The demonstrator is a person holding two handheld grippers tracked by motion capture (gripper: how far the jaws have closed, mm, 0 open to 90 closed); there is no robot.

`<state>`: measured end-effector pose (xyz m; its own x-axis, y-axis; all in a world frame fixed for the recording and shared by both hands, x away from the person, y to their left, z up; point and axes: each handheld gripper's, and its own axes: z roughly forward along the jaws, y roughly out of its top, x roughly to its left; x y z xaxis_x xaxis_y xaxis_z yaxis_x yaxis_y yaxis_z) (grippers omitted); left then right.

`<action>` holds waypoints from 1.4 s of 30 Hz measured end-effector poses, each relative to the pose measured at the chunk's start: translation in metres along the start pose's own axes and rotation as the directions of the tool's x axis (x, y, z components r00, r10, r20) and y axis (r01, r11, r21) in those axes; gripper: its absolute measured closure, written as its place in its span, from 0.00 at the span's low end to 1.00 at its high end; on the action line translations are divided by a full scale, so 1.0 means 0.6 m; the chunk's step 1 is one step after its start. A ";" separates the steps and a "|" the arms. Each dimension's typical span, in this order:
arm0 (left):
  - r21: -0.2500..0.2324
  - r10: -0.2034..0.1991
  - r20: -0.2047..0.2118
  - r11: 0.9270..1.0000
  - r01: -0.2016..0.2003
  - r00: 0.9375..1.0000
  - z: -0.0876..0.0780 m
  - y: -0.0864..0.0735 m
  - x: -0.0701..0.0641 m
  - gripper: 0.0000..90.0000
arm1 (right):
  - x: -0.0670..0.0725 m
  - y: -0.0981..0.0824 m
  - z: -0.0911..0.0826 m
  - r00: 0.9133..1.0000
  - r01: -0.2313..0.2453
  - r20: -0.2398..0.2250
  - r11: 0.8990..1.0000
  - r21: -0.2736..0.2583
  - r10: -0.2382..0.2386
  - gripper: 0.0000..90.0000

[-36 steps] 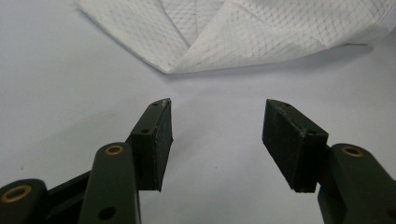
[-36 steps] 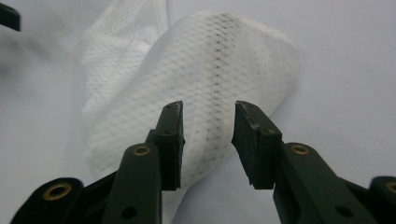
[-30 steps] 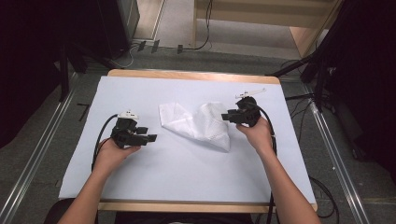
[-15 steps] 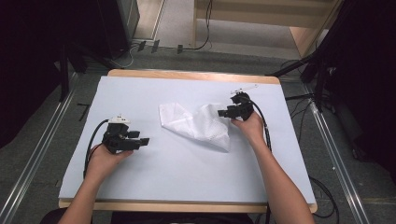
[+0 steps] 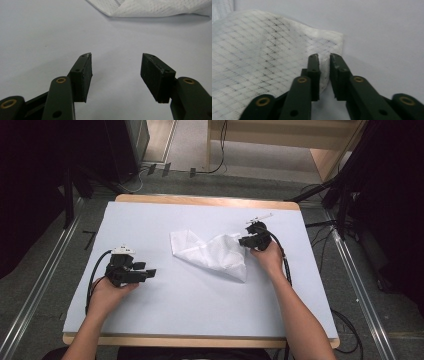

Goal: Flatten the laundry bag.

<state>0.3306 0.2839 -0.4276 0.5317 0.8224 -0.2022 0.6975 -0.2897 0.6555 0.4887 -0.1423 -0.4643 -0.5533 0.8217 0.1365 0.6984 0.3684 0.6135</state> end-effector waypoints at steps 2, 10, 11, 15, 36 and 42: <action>-0.001 0.000 -0.001 1.000 0.000 1.000 0.000 -0.001 0.000 0.48 | -0.004 -0.001 0.000 0.999 -0.022 -0.044 1.000 0.007 0.023 1.00; -0.010 -0.005 -0.002 1.000 0.005 1.000 -0.002 -0.001 0.003 0.48 | 0.002 0.010 -0.030 0.994 -0.032 -0.101 0.999 -0.017 0.030 1.00; -0.011 -0.009 -0.002 1.000 0.009 1.000 -0.002 -0.001 0.003 0.48 | 0.011 0.014 -0.052 0.992 -0.027 -0.122 0.998 -0.053 0.020 1.00; -0.010 -0.008 -0.004 1.000 0.008 1.000 -0.004 0.001 0.005 0.48 | 0.032 0.018 -0.086 0.987 -0.008 -0.158 0.995 -0.101 -0.009 1.00; -0.015 0.017 0.021 1.000 -0.017 1.000 0.011 0.026 0.004 0.48 | 0.187 -0.021 -0.151 0.929 0.151 -0.306 0.969 -0.194 -0.207 1.00; -0.012 0.031 0.034 0.999 -0.031 0.999 0.022 0.036 -0.001 0.48 | 0.210 -0.036 -0.148 0.916 0.180 -0.326 0.966 -0.186 -0.233 1.00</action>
<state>0.3518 0.2708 -0.4225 0.5695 0.7956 -0.2066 0.6750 -0.3092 0.6699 0.3636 -0.0854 -0.3910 -0.8176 0.5256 0.2353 0.4911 0.4229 0.7616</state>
